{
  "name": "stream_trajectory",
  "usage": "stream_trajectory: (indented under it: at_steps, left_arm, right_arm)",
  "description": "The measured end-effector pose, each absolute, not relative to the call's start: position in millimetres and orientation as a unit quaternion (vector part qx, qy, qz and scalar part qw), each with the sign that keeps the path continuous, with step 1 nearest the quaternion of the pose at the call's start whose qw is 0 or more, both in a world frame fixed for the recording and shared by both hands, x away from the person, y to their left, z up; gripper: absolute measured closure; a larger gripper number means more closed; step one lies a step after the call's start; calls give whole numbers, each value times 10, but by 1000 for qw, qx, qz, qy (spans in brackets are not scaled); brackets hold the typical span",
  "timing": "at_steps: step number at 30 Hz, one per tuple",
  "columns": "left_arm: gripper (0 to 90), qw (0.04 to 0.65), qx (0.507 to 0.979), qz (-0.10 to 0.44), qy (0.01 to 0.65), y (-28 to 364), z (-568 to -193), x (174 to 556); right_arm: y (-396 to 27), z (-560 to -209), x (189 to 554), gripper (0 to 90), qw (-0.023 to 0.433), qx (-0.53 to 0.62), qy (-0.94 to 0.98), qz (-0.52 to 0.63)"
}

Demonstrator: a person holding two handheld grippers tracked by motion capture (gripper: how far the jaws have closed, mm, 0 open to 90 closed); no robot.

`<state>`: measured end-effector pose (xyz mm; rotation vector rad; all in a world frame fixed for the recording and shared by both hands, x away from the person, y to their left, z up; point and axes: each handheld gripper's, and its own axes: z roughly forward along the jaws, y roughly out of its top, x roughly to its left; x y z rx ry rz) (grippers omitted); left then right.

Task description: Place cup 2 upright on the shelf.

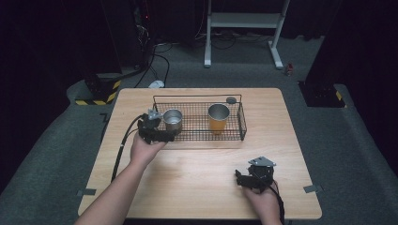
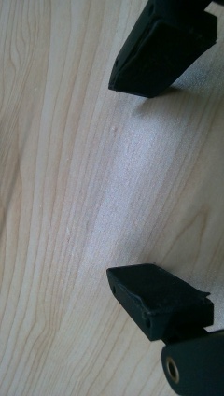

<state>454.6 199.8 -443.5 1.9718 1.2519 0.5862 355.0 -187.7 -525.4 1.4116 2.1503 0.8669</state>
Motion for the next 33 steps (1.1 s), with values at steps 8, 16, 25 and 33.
stream_trajectory:
  at_steps: [8,16,25,33]
  left_arm:
    - [4,369,766,221,478,2163,-4563,4251]
    - [11,379,770,195,475,2302,-4735,3977]
    - [27,363,781,168,479,2510,-5092,3676]
    - [19,325,792,188,482,2673,-5280,3412]
  right_arm:
    - [-1878,-5254,3551,98,212,508,774,312]
    - [-1877,-5254,3551,98,213,508,774,312]
    - [-1877,-5254,3550,98,213,508,774,312]
    - [-1875,-5254,3548,99,212,509,774,312]
